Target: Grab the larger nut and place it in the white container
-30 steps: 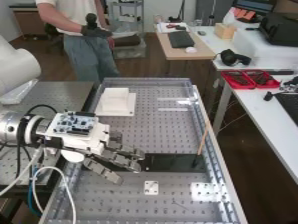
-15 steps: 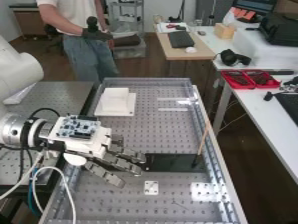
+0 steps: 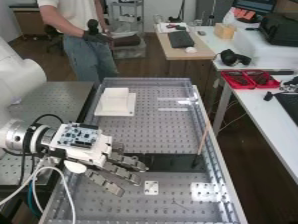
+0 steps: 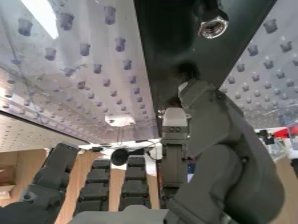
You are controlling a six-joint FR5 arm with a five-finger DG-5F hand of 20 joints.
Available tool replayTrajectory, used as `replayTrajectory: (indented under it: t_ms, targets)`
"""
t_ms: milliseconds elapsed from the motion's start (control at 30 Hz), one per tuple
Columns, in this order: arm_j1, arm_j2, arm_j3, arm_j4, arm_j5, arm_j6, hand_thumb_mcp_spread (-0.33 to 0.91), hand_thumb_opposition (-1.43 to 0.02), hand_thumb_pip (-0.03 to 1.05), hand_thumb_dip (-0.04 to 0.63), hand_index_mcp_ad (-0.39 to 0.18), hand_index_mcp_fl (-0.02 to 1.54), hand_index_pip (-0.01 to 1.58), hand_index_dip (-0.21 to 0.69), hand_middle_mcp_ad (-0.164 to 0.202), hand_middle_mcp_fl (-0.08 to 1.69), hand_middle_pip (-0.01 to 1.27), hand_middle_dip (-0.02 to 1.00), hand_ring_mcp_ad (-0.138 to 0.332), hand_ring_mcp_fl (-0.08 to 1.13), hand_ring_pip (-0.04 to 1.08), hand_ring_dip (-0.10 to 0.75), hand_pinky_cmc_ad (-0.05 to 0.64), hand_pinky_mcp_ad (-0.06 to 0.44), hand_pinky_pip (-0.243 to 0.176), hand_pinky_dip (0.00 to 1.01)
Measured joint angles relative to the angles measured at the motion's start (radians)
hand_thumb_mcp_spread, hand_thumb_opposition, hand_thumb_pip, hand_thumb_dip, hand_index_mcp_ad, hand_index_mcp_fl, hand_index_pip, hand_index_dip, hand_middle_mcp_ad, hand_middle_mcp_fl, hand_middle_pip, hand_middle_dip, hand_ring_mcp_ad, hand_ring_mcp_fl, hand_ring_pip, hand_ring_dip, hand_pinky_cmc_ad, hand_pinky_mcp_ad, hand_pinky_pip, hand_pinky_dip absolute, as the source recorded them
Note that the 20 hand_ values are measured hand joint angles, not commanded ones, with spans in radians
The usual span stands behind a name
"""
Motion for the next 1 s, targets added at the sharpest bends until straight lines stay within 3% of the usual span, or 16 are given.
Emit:
replayTrajectory:
  t_ms: [1000]
  targets:
    - [0.001, -0.011, 0.002, 0.016, -0.019, -0.005, 0.34, -0.94, 0.78, 0.269, -0.119, 0.0, 1.56, 0.215, 0.075, 0.01, 0.12, 0.22, 0.164, 0.0, 0.1, 0.14, 0.375, 0.309, -0.093, 0.41]
